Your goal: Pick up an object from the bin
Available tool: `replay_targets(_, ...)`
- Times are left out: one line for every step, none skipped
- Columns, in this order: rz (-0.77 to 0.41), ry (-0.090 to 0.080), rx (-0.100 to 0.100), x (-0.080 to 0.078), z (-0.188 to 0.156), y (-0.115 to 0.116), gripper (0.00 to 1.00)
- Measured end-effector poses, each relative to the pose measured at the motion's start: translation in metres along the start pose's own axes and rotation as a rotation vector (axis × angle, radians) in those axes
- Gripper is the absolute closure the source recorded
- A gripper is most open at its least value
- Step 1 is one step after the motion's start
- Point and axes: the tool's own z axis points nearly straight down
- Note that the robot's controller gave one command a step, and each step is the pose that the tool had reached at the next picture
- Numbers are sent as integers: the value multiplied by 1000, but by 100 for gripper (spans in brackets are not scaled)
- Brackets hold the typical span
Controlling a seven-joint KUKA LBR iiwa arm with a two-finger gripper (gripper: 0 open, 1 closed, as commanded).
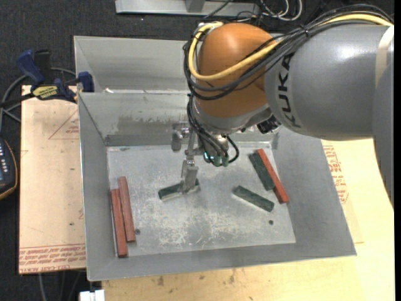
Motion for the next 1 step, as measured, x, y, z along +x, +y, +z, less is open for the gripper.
replay_targets(-191,0,1,6,142,-8,0)
